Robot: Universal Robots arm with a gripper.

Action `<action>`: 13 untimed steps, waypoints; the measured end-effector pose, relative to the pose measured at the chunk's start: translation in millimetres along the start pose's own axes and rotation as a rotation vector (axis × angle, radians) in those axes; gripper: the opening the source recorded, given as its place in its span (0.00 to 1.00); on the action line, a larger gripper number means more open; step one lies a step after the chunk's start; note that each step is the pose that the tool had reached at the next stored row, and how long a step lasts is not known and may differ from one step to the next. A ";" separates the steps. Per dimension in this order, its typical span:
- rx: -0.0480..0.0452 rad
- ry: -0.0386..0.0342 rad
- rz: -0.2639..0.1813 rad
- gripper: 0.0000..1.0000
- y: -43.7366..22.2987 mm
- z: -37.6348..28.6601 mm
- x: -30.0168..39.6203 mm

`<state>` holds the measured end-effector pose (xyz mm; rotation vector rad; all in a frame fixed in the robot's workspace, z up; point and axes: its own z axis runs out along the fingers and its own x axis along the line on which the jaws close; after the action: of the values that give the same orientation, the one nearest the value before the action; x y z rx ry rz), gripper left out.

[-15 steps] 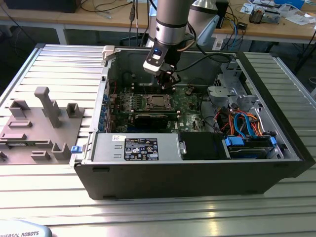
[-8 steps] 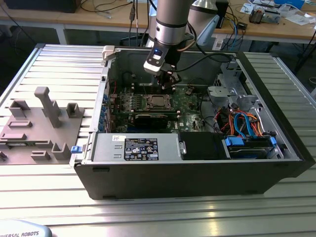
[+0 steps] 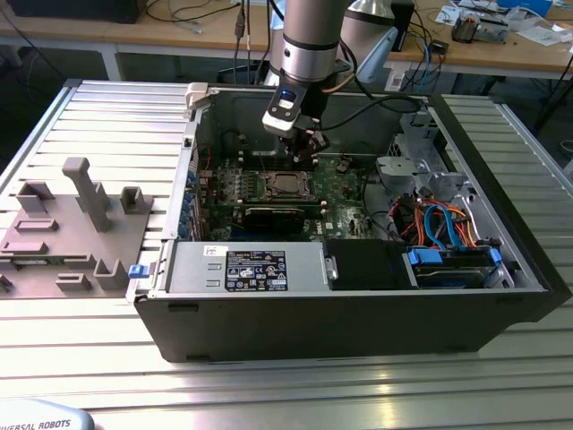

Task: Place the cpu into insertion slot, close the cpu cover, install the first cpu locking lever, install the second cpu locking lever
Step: 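Install the first cpu locking lever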

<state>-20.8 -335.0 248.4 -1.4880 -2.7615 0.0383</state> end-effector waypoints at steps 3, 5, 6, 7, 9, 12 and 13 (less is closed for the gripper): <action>0.0000 -0.0001 -0.006 0.11 0.0 0.0 0.0; -0.0001 -0.0002 -0.010 0.11 0.0 0.0 0.0; -0.0001 -0.0002 -0.012 0.11 0.0 0.0 0.0; -0.0001 -0.0003 -0.014 0.11 0.0 0.0 0.0; -0.0002 -0.0004 -0.018 0.11 0.0 0.0 0.0; -0.0002 -0.0006 -0.024 0.11 0.0 0.0 0.0; -0.0002 -0.0006 -0.025 0.11 0.0 0.0 0.0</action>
<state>-20.8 -335.0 248.4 -1.4529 -2.7804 0.0383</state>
